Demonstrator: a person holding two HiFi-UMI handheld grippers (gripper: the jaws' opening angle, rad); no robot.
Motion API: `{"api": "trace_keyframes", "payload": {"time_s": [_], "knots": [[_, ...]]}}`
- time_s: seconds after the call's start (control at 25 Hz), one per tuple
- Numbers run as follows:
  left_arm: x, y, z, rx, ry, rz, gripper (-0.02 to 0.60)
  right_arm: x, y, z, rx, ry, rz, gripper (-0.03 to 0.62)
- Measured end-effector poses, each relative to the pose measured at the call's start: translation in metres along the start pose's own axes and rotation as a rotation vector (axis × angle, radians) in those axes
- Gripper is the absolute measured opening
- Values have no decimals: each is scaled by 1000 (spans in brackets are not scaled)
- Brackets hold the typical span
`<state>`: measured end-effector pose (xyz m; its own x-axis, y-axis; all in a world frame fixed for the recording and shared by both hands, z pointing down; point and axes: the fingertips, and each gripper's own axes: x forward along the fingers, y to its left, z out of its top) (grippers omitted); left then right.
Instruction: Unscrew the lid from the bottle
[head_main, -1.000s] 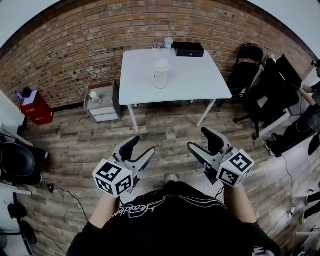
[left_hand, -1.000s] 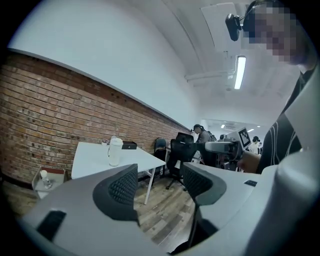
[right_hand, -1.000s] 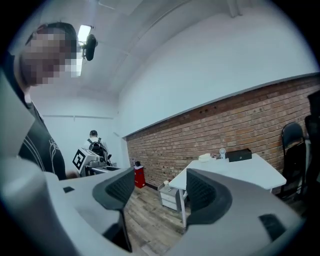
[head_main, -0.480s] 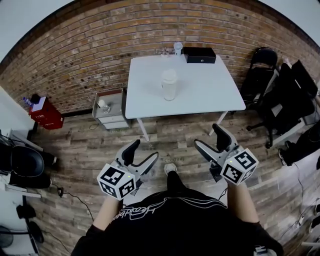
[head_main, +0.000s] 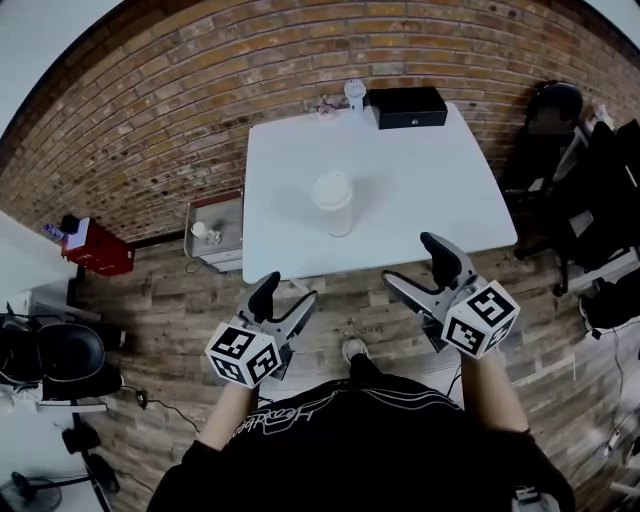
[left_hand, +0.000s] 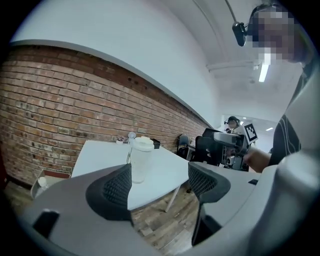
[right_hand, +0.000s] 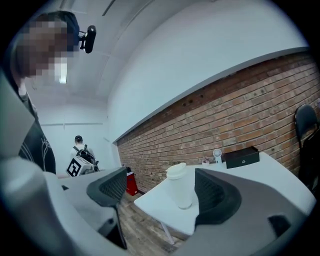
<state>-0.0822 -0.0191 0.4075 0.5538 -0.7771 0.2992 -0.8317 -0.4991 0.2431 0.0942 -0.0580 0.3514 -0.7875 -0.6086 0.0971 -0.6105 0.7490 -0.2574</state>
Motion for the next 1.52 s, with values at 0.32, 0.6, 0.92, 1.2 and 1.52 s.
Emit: {"api": "trace_keyframes", "payload": {"time_s": [0.32, 0.6, 0.92, 1.2, 1.52], "knots": [[76, 35, 7, 68, 72, -12, 368, 59, -41, 18, -53, 29, 71, 407], [125, 54, -12, 137, 121, -22, 374, 77, -53, 22, -73, 66, 71, 405], [167, 70, -26, 166, 147, -48, 374, 105, -52, 14, -114, 145, 69, 405], [191, 82, -33, 170, 143, -80, 374, 144, -54, -3, -154, 219, 93, 403], [209, 79, -35, 192, 141, -134, 371, 179, -56, -20, -192, 298, 108, 399]]}}
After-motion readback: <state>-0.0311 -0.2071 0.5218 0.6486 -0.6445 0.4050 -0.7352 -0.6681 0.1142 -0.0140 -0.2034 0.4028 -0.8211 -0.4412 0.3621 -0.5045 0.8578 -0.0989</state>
